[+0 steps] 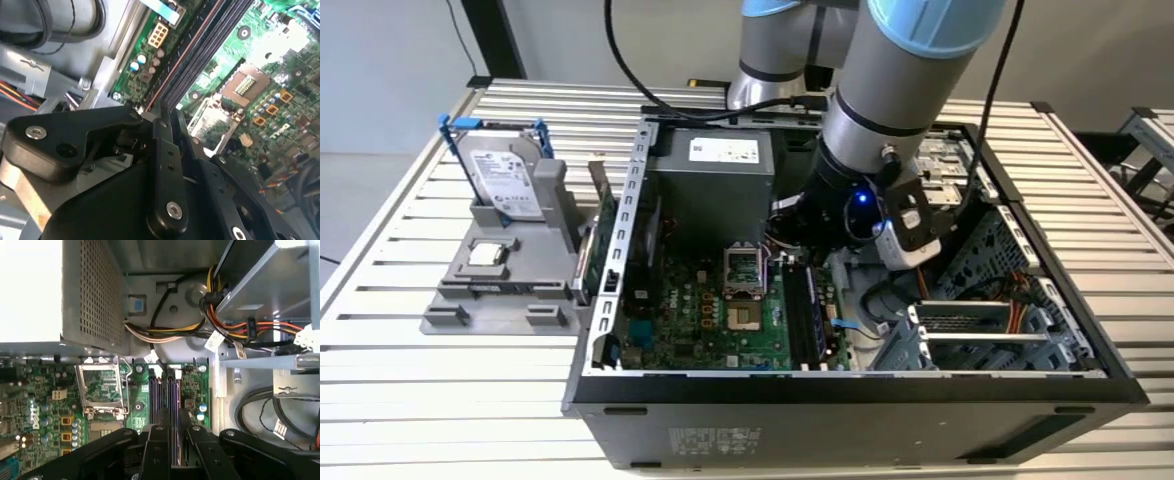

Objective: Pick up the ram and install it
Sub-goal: 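Press down the ram until it locks into place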

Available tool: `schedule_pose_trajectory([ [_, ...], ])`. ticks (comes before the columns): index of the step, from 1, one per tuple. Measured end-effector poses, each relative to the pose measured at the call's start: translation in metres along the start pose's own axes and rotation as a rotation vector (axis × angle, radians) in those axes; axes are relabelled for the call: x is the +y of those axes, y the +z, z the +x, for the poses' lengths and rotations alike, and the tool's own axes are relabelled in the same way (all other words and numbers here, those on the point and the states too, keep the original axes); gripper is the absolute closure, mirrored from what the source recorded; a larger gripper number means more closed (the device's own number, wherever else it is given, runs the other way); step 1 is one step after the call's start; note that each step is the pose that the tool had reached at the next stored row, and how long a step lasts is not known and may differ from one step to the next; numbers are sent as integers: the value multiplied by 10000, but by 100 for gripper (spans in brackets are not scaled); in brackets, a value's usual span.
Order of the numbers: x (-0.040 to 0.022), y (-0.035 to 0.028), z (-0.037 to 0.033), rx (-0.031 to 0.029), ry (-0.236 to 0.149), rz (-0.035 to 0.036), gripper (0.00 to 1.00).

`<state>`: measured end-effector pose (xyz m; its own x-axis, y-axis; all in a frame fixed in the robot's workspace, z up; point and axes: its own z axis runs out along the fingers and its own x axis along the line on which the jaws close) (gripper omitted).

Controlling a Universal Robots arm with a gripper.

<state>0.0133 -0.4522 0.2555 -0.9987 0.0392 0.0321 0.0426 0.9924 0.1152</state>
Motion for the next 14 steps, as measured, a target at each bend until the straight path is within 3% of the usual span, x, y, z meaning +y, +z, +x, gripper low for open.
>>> schedule_pose_trajectory([
  [3, 13, -115, 4, 9, 5, -1, 0],
  [7, 16, -134, 4, 10, 4, -25, 0],
  [8, 16, -134, 4, 11, 4, -24, 100],
  [14, 16, -134, 4, 11, 4, -24, 100],
])
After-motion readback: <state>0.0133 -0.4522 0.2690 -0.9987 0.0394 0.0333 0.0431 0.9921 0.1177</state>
